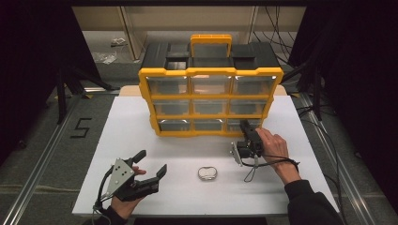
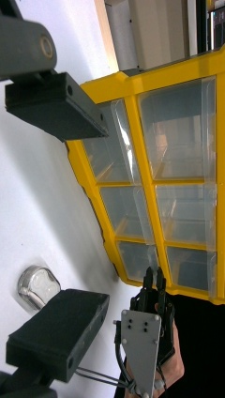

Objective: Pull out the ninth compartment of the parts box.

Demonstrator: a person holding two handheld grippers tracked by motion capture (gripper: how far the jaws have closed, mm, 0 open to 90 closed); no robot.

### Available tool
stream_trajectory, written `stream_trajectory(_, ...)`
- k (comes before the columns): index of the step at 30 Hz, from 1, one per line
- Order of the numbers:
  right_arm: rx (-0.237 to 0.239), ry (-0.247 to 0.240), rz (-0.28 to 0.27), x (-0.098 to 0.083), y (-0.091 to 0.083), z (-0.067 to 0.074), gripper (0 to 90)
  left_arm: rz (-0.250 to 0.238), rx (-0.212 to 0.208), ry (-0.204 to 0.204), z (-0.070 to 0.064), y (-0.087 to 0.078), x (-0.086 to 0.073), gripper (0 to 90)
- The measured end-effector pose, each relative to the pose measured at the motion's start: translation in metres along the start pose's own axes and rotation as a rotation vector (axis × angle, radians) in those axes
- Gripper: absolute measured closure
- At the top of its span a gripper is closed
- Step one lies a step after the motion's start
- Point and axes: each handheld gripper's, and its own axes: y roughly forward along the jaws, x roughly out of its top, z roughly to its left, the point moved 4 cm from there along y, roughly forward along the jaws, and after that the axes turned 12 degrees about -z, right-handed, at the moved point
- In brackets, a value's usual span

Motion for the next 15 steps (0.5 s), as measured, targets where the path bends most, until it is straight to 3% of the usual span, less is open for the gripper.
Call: stream_trajectory(15, 0.017, 0.002, -0.003, 0.003, -0.013, 0.002, 78.4, -0.001, -0.003, 0.005, -0.001, 0.000, 0.000, 16.2)
